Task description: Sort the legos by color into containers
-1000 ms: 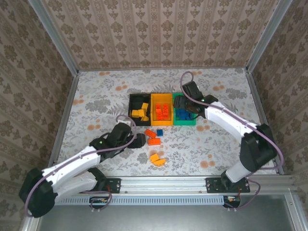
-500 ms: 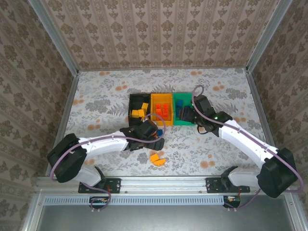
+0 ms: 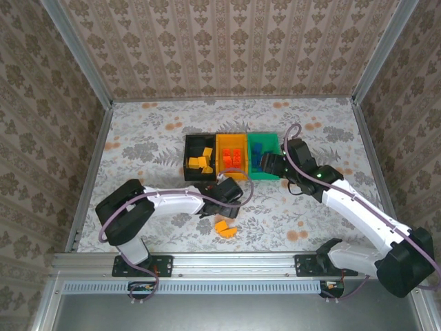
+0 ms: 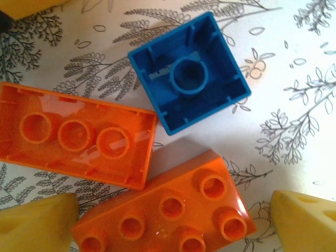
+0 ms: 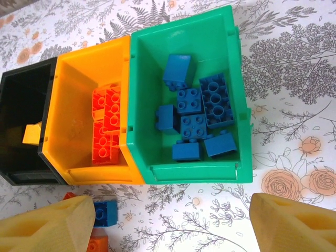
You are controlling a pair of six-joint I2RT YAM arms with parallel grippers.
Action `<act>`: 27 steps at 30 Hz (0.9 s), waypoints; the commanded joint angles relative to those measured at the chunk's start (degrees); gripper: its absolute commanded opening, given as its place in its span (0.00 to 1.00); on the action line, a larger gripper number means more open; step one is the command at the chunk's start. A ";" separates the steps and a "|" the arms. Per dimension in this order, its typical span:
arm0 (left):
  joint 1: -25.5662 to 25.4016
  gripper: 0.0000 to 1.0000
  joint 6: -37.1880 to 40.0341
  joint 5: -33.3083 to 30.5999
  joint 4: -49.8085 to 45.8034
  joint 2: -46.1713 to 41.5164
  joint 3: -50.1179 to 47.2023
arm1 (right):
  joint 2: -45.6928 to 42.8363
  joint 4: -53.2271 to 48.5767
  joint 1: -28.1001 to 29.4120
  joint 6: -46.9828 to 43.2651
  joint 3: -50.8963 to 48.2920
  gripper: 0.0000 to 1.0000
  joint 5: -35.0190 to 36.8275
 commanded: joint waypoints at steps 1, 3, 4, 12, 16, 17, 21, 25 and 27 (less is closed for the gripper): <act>-0.21 0.85 -1.52 -1.44 -0.97 1.26 -0.95 | -1.83 0.29 -0.69 -0.80 -1.24 0.79 0.50; -0.18 0.80 -1.59 -1.45 -0.72 0.46 -1.63 | -1.93 0.37 -0.91 -0.75 -1.38 0.79 0.41; -0.26 0.77 -1.49 -1.45 -0.57 0.11 -1.97 | -1.93 0.50 -0.92 -0.72 -1.54 0.79 0.45; -0.51 0.62 -2.59 -1.21 -0.73 -4.03 -5.08 | -1.49 1.12 -1.30 -0.22 -2.00 0.79 -0.03; -1.24 0.59 -3.10 -1.58 -2.45 -8.83 -6.20 | -1.62 1.26 -1.49 0.03 -2.19 0.79 -0.07; -1.53 0.58 -3.32 -1.64 -3.36 -10.41 -6.32 | -1.75 1.18 -1.55 0.17 -2.23 0.79 -0.08; -1.66 0.57 -2.14 -3.09 -7.71 -18.40 -5.14 | -2.50 1.25 -1.75 0.51 -2.86 0.79 -0.40; 1.85 0.58 2.10 -2.56 -10.12 -22.95 -0.74 | -3.44 1.58 -2.01 1.04 -4.00 0.79 -0.62; 4.94 0.57 4.66 -0.58 -9.41 -22.65 2.34 | -3.73 1.33 -2.23 1.10 -4.42 0.79 -0.69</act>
